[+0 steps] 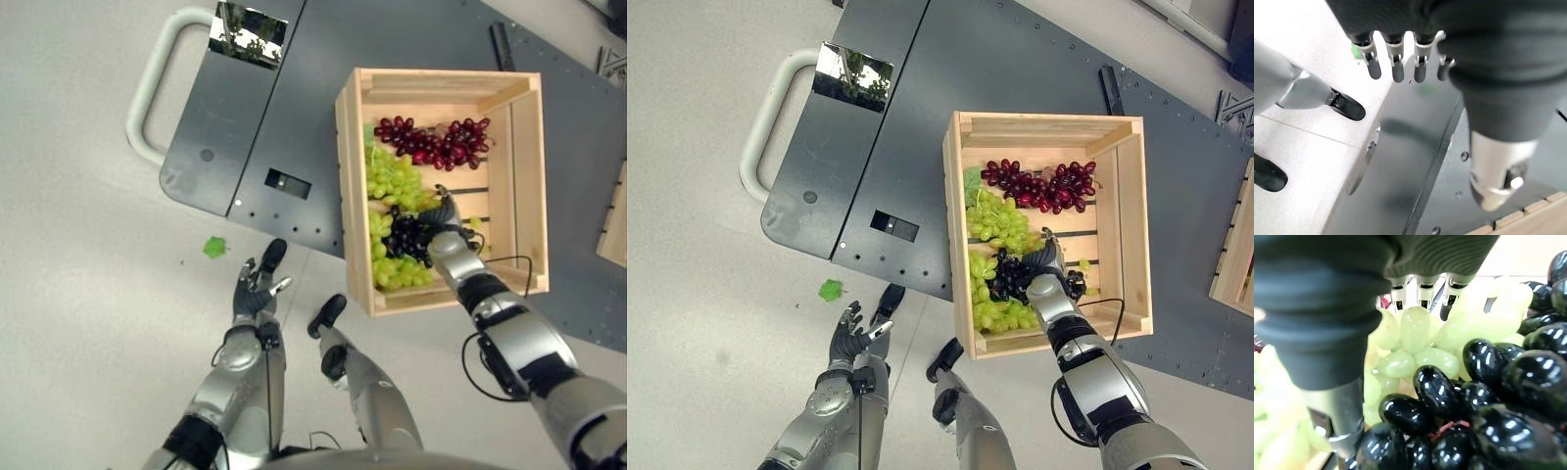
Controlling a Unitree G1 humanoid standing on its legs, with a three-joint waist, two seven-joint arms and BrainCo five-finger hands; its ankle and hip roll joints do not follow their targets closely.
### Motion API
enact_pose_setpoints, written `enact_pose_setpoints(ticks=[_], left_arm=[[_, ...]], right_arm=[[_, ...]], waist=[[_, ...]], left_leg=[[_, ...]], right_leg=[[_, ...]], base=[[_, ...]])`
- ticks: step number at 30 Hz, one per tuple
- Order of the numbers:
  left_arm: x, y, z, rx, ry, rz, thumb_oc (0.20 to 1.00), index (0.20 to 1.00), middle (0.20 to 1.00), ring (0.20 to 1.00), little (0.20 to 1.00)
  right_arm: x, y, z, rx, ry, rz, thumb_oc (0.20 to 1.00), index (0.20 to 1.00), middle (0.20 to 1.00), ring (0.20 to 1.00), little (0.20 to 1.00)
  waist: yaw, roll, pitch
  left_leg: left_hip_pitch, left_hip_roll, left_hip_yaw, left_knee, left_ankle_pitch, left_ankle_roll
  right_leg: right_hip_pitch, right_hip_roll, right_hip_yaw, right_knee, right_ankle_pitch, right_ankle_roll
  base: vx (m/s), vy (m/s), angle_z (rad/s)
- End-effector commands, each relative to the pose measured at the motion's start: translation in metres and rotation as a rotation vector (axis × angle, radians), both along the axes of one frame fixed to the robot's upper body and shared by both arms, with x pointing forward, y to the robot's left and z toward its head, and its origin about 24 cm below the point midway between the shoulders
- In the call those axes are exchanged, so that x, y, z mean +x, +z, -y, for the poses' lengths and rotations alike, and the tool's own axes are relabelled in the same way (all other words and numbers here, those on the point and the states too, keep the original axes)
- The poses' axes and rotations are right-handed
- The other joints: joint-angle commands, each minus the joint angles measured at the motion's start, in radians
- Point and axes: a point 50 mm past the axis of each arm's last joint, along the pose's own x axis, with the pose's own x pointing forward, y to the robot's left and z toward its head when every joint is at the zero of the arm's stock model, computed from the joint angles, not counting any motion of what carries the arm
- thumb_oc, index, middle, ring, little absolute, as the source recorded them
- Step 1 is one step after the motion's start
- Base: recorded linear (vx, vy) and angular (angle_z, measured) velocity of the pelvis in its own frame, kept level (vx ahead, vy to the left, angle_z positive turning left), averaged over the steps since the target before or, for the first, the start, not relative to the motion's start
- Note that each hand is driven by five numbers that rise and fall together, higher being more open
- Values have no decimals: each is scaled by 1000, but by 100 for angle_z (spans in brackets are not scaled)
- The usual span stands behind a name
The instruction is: Pick up the fruits from the basket on one side to the basket on the other side
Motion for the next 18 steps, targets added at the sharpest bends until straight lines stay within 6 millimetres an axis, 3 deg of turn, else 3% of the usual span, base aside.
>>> enact_pose_setpoints(ticks=[1,7,10,18], left_arm=[[43,79,-17,-59,96,337,1000,1000,1000,1000,1000],[44,79,-13,-71,83,339,1000,1000,1000,1000,1000],[44,79,-13,-71,86,339,1000,1000,1000,1000,1000],[45,80,-8,-67,65,342,1000,1000,1000,1000,1000]], right_arm=[[6,9,-2,-44,-3,7,1000,1000,1000,1000,1000],[15,23,-18,-39,23,35,1000,1000,1000,1000,1000],[20,36,-40,-42,82,78,1000,1000,1000,1000,1000],[27,51,-59,-103,141,84,1000,1000,1000,1000,1000]], waist=[[-11,-55,32],[1,-40,32],[7,-35,32],[17,-30,32]], left_leg=[[53,32,14,0,-127,-43],[40,28,10,3,-120,-41],[51,30,12,1,-126,-42],[51,28,8,4,-128,-43]], right_leg=[[32,-108,21,-84,98,138],[22,-111,18,-84,105,138],[30,-109,21,-84,102,138],[32,-109,21,-86,103,137]], base=[[0,0,0],[0,0,0],[0,0,0],[0,0,0]])
